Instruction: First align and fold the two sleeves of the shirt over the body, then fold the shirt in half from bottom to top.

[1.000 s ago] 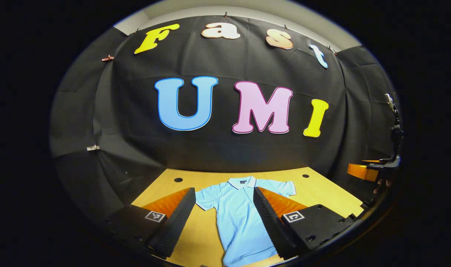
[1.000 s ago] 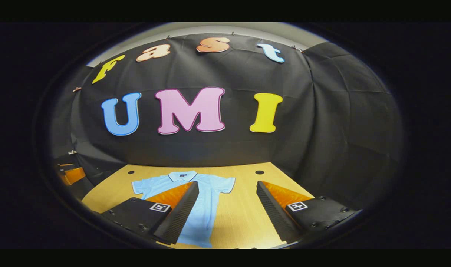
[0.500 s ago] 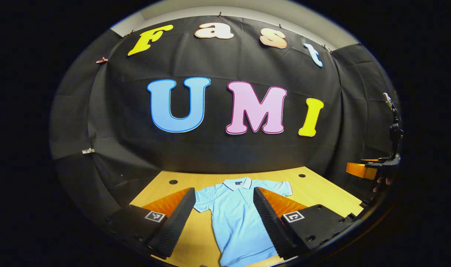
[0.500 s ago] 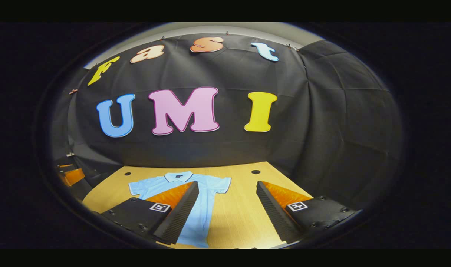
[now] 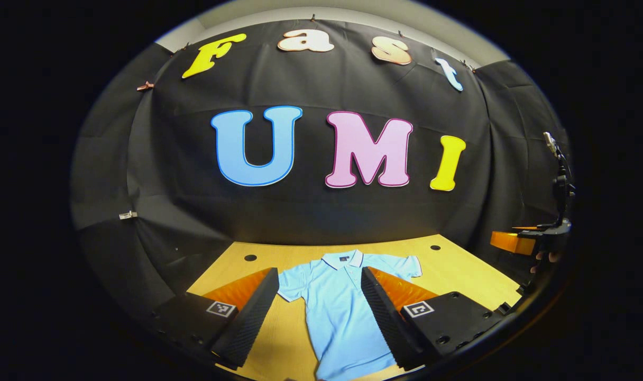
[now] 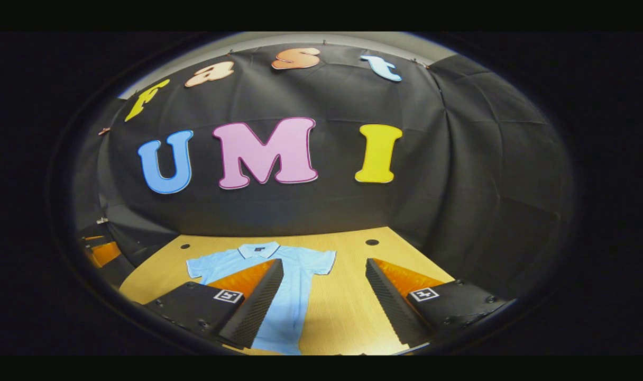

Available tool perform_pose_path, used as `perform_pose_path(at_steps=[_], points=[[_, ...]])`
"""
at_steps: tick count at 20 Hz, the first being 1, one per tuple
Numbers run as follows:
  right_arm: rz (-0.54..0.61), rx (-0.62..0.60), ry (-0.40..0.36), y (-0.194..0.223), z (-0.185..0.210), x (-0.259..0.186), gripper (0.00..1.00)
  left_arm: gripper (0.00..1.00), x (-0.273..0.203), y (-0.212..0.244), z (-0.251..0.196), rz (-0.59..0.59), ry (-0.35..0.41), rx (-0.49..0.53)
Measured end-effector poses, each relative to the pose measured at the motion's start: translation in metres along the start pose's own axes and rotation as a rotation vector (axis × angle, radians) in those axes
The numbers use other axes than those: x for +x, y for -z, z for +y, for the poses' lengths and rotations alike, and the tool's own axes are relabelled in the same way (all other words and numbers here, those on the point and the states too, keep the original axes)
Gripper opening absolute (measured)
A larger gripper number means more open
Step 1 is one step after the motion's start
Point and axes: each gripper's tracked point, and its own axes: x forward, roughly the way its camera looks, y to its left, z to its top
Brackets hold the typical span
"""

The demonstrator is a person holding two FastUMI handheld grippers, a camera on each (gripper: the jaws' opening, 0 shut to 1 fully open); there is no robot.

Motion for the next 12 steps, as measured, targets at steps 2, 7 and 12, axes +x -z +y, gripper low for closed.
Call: perform_pose_path(at_steps=[2,7,12], points=[[0.017,-0.001,0.000,0.003,0.000,0.009,0.98,0.99,0.005,0.002,0.002,0.008,-0.010,-0.011],[0.056,-0.014,-0.012,0.008,0.001,0.042,0.98,0.99,0.019,0.003,0.005,0.024,-0.037,-0.019],[0.118,-0.022,-0.025,0.020,0.001,0.089,0.98,0.99,0.034,0.010,0.012,0.048,-0.079,-0.027]])
